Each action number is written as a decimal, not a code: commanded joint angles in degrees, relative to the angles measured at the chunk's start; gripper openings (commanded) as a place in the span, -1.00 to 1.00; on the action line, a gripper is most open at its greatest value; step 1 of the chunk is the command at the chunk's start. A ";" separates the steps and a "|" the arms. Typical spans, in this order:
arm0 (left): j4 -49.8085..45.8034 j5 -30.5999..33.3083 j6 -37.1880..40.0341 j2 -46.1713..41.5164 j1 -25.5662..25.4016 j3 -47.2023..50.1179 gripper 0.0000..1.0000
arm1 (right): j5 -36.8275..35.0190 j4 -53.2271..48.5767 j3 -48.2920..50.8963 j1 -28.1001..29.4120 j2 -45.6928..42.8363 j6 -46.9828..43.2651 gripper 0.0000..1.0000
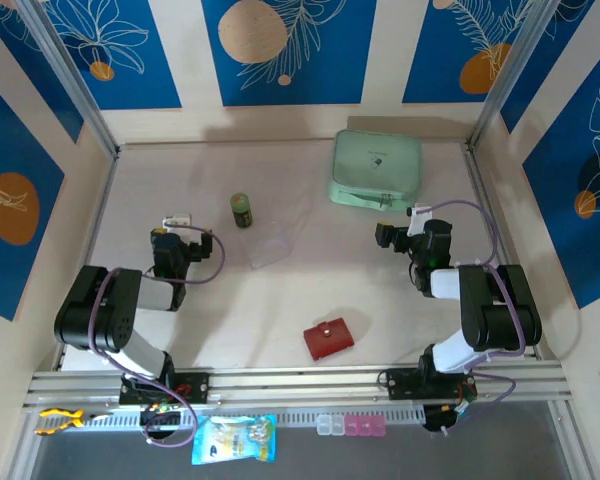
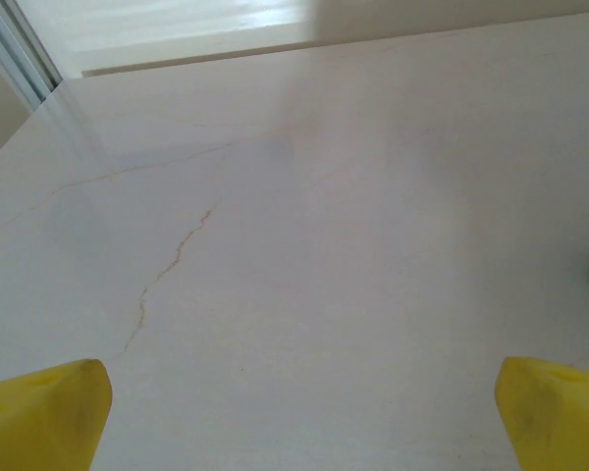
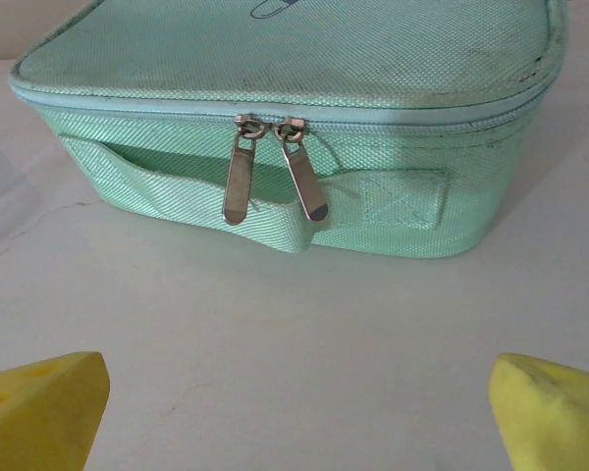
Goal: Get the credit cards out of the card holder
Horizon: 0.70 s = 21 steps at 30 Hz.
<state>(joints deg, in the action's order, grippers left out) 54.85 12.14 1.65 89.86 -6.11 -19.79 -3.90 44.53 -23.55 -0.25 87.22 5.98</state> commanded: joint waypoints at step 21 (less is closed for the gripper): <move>0.66 -1.16 0.23 -0.08 0.57 -0.95 0.99 | 2.40 1.08 -0.53 -0.36 0.05 -0.62 0.98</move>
<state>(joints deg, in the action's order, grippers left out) 54.85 11.99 1.65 89.86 -6.11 -19.79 -2.52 44.56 -23.55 -0.25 87.22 5.98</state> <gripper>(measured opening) 0.998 0.990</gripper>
